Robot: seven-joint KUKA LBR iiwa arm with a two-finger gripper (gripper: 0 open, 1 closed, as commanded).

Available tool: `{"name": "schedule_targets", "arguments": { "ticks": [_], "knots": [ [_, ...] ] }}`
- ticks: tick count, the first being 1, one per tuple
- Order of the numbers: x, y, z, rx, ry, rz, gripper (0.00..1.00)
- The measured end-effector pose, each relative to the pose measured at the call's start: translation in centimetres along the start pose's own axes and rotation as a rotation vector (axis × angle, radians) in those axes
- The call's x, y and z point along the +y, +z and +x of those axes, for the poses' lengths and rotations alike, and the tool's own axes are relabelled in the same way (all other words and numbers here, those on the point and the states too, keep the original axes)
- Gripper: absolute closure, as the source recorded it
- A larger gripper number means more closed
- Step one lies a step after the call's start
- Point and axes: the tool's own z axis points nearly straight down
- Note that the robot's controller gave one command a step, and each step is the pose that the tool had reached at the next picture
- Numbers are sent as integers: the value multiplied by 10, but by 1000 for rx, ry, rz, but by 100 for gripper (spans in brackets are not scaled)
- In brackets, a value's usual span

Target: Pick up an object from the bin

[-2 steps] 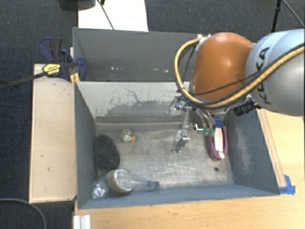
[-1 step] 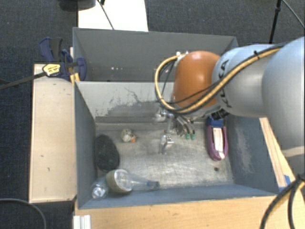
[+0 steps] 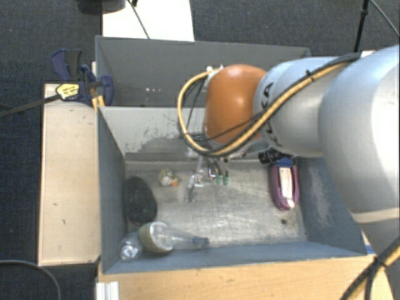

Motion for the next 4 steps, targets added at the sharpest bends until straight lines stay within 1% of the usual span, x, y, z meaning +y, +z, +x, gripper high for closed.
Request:
{"name": "schedule_targets", "arguments": {
  "ticks": [1, 2, 3, 4],
  "knots": [
    [37, -4, 11, -2, -79, 0, 0],
    [37, 47, 0, -1, -182, 2, 0],
    [41, -26, 50, -1, -245, 1, 0],
    [18, 47, 9, 2, -244, 3, 0]
  ]
}}
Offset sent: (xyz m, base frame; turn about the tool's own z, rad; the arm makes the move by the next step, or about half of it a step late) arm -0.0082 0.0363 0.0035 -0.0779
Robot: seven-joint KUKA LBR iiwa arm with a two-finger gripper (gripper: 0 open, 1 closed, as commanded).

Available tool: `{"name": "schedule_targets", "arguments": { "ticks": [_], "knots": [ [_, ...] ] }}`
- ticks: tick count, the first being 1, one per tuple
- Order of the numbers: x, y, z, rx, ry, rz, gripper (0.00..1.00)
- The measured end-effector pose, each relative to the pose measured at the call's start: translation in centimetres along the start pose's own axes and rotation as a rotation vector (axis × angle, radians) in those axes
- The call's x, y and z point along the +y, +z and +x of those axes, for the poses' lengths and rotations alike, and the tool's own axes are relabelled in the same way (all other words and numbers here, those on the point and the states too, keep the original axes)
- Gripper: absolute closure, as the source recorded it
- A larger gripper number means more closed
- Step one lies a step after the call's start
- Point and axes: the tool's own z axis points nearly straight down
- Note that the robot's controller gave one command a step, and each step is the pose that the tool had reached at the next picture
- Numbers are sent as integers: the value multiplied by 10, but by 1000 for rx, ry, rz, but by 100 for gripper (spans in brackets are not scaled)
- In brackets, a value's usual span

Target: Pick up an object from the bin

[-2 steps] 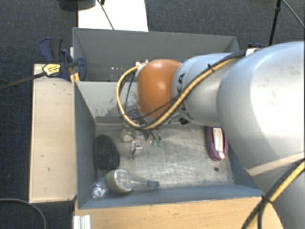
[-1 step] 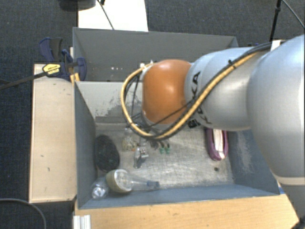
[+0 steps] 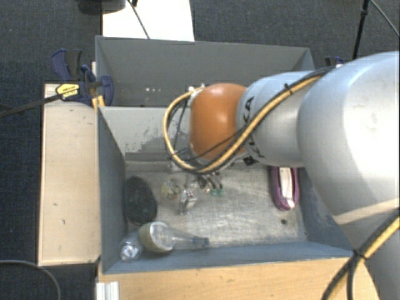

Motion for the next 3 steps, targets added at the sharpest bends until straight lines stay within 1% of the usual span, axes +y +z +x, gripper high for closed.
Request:
{"name": "schedule_targets", "arguments": {
  "ticks": [1, 2, 3],
  "knots": [
    [2, -4, 0, -4, 0, -1, 100],
    [-7, -105, 16, -8, -50, 0, 100],
    [-18, -140, 11, -5, -97, 0, 100]
  ]
}}
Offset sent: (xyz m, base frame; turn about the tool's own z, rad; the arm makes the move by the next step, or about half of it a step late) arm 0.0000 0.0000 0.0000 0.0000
